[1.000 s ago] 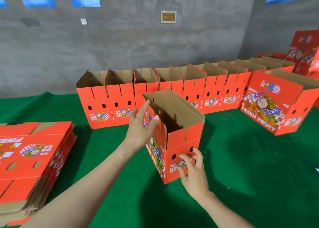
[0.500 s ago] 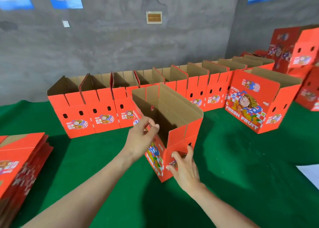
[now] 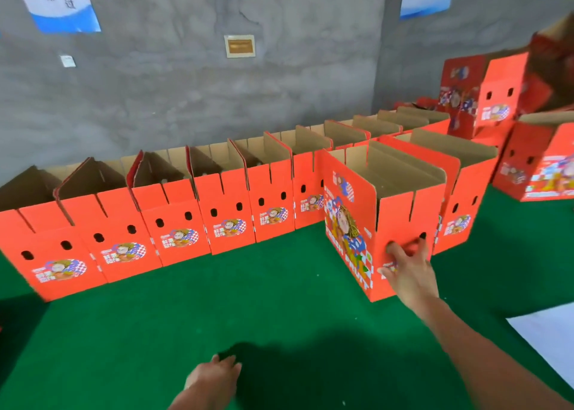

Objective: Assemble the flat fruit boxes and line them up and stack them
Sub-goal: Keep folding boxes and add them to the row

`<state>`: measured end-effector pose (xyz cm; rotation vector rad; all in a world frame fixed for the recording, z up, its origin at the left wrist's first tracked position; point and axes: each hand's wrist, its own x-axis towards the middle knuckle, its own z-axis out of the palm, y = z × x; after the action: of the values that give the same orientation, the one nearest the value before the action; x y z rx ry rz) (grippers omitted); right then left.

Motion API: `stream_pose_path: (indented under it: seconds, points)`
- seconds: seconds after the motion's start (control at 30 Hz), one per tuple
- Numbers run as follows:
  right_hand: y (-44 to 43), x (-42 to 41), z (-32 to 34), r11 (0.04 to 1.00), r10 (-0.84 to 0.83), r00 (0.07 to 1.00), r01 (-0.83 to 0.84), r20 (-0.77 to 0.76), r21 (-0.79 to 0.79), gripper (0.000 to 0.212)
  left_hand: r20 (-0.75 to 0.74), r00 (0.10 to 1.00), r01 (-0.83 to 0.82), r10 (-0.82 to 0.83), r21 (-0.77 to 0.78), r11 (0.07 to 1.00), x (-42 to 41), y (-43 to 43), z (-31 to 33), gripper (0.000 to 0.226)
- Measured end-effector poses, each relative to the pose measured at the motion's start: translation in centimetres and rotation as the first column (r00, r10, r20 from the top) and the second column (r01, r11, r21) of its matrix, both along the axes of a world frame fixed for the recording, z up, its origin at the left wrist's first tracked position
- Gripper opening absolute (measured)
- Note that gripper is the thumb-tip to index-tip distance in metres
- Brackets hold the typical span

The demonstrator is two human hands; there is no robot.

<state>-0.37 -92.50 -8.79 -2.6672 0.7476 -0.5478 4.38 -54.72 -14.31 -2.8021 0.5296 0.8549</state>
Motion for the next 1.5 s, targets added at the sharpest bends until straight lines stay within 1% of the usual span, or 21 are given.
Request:
stream_pose_path:
  seconds: [0.1,0.23,0.37,0.47,0.53,0.7,0.77,0.83,0.9,1.0,1.07,1.13,1.2,1.23,1.27,1.3,1.37,1.4,1.43,1.47,1.5]
  points:
    - [-4.2,1.8,1.1,0.994,-0.090,0.996,0.088,0.030,0.061,0.042,0.014,0.996,0.087,-0.088,0.070,0.994,2.0,-0.9,-0.3,0.040]
    - [-5.1,4.4,0.8,0.932,-0.263,0.956,0.218,0.126,0.290,0.054,0.021,0.999,-0.028,0.028,-0.036,0.999,4.5,-0.1,-1.9,0.044]
    - [-1.5,5.5,-2.3,0.843,-0.446,0.809,0.234,0.384,0.485,0.051,0.031,0.993,-0.109,0.112,-0.076,0.991,6.3,0.7,-3.8,0.050]
    - [-0.3,6.5,-2.7,0.814,-0.496,0.733,0.206,0.466,0.542,0.042,0.040,0.993,-0.103,0.107,-0.092,0.990,7.0,1.0,-4.5,0.049]
    - [-0.2,7.4,-2.2,0.802,-0.481,0.750,0.169,0.454,0.572,0.043,0.050,0.993,-0.102,0.108,-0.100,0.990,6.8,0.9,-3.9,0.049]
    - [-0.6,9.2,-0.8,0.784,-0.325,0.899,0.083,0.293,0.615,0.061,0.080,0.996,-0.037,0.048,-0.134,0.990,5.4,-0.2,-2.2,0.046]
    - [-0.9,9.5,0.1,0.752,-0.287,0.942,0.110,0.173,0.650,0.072,0.109,0.994,-0.008,0.026,-0.163,0.987,5.2,-0.3,-2.2,0.046]
    - [-0.9,9.5,0.8,0.739,-0.269,0.956,0.129,0.115,0.662,0.076,0.118,0.993,-0.007,0.027,-0.167,0.986,4.9,-0.2,-2.1,0.048]
    - [-0.1,9.3,1.6,0.766,-0.252,0.956,0.101,0.152,0.635,0.070,0.134,0.991,-0.002,0.023,-0.149,0.989,4.6,-0.3,-1.7,0.049]
    - [2.9,8.3,3.5,0.839,-0.224,0.921,0.015,0.319,0.544,0.044,0.104,0.994,0.028,-0.024,-0.032,0.999,3.8,-0.7,-0.9,0.050]
    - [6.5,7.1,5.0,0.887,-0.146,0.888,-0.077,0.436,0.455,0.029,0.130,0.990,-0.032,0.046,-0.107,0.994,3.2,-0.3,-1.1,0.054]
    - [11.8,5.6,6.0,0.903,0.072,0.863,-0.269,0.500,0.336,0.020,0.174,0.981,-0.051,0.092,-0.225,0.973,1.9,0.8,-0.4,0.065]
    - [17.9,4.2,6.2,0.836,0.358,0.811,-0.499,0.462,0.228,0.016,0.326,0.944,0.160,-0.047,-0.330,0.930,0.5,2.7,0.6,0.086]
    - [21.0,3.5,6.0,0.779,0.498,0.768,-0.600,0.402,0.182,0.017,0.390,0.918,0.233,-0.070,-0.390,0.891,-0.4,4.0,1.4,0.084]
    - [23.9,2.8,5.8,0.718,0.621,0.711,-0.685,0.330,0.124,0.021,0.396,0.918,0.212,-0.016,-0.457,0.864,-1.3,5.9,1.9,0.076]
    - [26.6,2.3,5.4,0.659,0.715,0.651,-0.749,0.255,0.062,0.024,0.372,0.923,0.115,0.101,-0.516,0.849,-2.0,8.0,1.9,0.073]
    - [30.9,1.6,4.7,0.577,0.809,0.570,-0.817,0.142,-0.005,0.029,0.160,0.916,-0.186,0.367,-0.641,0.745,-3.4,13.3,2.1,0.099]
    - [32.7,1.5,4.4,0.558,0.826,0.553,-0.830,0.111,-0.013,0.030,0.149,0.872,-0.267,0.466,-0.653,0.709,-4.2,16.3,3.3,0.119]
    - [34.2,1.5,4.2,0.548,0.833,0.545,-0.836,0.093,-0.014,0.031,0.202,0.802,-0.297,0.562,-0.682,0.669,-4.8,19.6,4.2,0.138]
    - [35.7,1.6,4.1,0.543,0.837,0.541,-0.839,0.078,-0.012,0.032,0.252,0.703,-0.314,0.665,-0.729,0.608,-5.3,23.5,4.7,0.148]
    - [37.1,1.8,4.0,0.540,0.840,0.539,-0.842,0.069,-0.003,0.032,0.337,0.588,-0.286,0.735,-0.763,0.579,-5.7,27.7,5.3,0.145]
